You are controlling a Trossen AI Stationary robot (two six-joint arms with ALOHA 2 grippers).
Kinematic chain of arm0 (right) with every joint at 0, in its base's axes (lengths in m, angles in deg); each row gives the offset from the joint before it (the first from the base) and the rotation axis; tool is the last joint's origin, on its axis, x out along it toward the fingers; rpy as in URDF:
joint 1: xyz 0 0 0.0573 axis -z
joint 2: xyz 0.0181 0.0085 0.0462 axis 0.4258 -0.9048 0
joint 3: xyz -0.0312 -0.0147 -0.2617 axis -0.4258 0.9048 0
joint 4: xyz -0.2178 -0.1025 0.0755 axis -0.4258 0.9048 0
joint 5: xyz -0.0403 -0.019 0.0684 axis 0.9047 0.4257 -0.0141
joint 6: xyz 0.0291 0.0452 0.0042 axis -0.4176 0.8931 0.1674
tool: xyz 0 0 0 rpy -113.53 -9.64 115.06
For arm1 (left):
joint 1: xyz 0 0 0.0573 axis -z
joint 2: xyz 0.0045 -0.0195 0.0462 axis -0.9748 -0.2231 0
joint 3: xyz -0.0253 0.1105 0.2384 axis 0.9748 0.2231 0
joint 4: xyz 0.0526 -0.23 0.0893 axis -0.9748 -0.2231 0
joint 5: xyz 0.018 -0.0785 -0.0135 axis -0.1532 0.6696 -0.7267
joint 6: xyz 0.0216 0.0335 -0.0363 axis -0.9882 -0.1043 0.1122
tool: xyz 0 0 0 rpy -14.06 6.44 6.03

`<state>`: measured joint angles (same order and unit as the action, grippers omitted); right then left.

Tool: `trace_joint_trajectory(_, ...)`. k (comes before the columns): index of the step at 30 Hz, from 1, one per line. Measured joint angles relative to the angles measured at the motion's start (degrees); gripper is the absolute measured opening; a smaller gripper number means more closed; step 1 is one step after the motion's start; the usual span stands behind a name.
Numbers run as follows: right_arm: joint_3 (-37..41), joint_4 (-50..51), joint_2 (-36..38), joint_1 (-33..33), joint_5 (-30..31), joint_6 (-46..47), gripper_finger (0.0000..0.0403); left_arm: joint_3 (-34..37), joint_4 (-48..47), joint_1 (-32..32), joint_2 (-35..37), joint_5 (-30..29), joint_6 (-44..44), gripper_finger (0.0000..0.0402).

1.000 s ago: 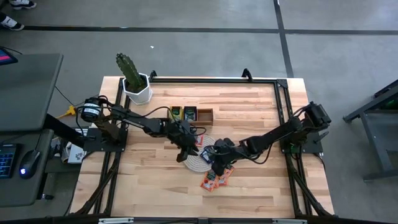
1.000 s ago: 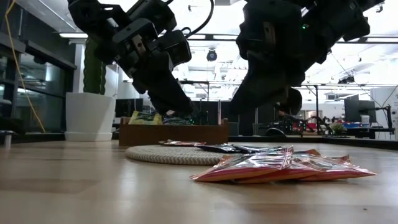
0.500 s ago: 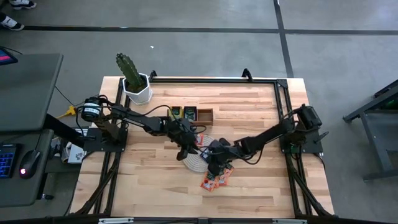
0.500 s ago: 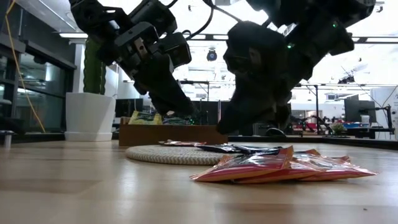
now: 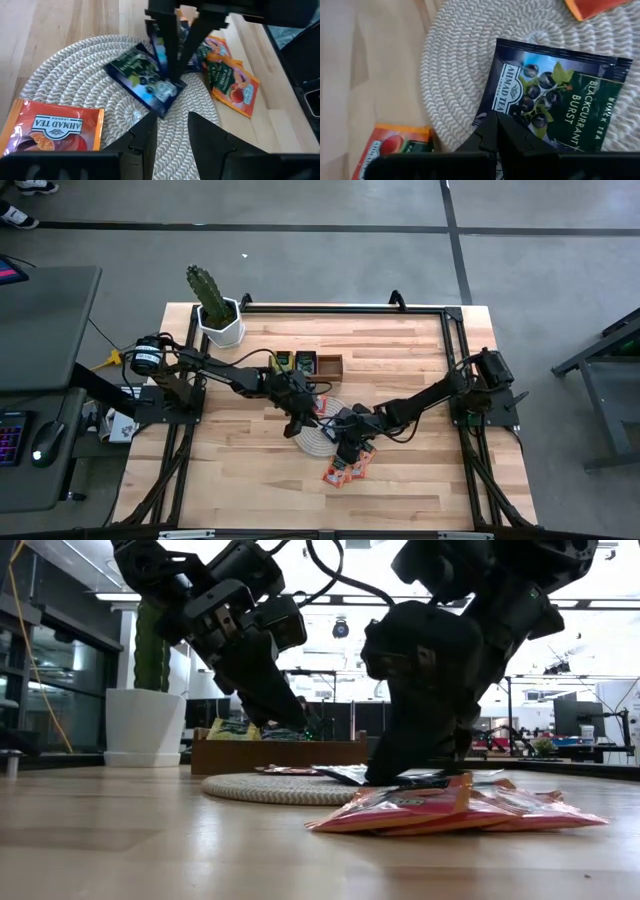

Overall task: Pick & Place Tea
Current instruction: Put the purple tea bag into the middle section of the wooden organizer

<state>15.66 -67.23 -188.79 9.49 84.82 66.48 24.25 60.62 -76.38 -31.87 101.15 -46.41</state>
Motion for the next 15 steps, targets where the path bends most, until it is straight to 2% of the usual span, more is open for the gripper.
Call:
trace_joint_trajectory(8,-0.14,0.30,-1.43,0.07,-1.37,0.70,0.0000,0.02,-0.14,0.00,0.00,-0.39,0.63,0.0105)
trace_joint_trajectory(15,-0.10,1.62,-1.52,0.07,-2.14,-1.16,0.0000,-0.03,1.02,0.00,-1.52,0.35,6.87,0.0105)
